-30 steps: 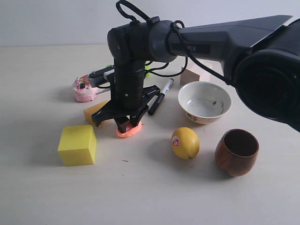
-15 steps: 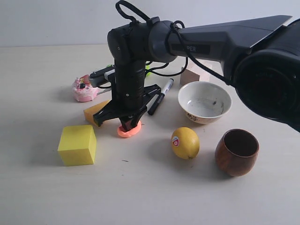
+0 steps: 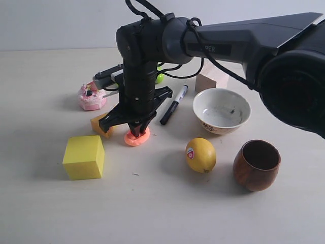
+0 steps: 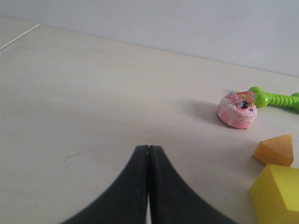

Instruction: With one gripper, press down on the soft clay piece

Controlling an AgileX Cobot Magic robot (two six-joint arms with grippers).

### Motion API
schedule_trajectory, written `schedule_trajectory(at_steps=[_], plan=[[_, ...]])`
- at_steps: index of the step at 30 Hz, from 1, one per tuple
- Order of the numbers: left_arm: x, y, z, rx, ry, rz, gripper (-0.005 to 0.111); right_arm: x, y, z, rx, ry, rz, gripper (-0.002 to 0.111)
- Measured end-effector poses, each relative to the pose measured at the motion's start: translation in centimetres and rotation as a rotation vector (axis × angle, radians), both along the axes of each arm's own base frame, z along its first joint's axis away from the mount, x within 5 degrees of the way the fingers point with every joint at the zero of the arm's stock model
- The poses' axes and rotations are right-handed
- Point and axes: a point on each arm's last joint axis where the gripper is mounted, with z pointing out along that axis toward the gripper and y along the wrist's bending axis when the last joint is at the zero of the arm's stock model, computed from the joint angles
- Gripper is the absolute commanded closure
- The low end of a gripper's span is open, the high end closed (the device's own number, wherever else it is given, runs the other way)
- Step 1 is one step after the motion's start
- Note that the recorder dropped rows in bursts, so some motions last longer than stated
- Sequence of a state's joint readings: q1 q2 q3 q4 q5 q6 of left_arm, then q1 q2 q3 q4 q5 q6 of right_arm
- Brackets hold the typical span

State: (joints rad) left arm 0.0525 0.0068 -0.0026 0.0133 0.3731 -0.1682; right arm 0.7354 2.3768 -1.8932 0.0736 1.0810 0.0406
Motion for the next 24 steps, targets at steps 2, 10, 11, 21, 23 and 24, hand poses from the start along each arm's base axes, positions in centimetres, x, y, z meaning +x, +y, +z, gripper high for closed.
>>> schedule_trajectory(at_steps=[2, 10, 11, 21, 23, 24], plan=[[0.0, 0.0, 0.0, 0.0, 0.0, 0.0, 0.107, 0.0, 0.0, 0.0, 0.0, 0.0, 0.001, 0.095], [0.0, 0.0, 0.0, 0.0, 0.0, 0.0, 0.107, 0.0, 0.0, 0.2, 0.003, -0.003, 0.002, 0.095], [0.0, 0.0, 0.0, 0.0, 0.0, 0.0, 0.107, 0.0, 0.0, 0.3, 0.001, -0.002, 0.003, 0.095], [0.0, 0.0, 0.0, 0.0, 0.0, 0.0, 0.107, 0.0, -1.0, 6.6, 0.012, -0.144, 0.036, 0.108], [0.0, 0.0, 0.0, 0.0, 0.0, 0.0, 0.107, -0.1, -1.2, 7.5, 0.021, -0.157, 0.034, 0.108], [0.0, 0.0, 0.0, 0.0, 0.0, 0.0, 0.107, -0.2, -1.3, 7.9, 0.023, -0.16, 0.034, 0.108]])
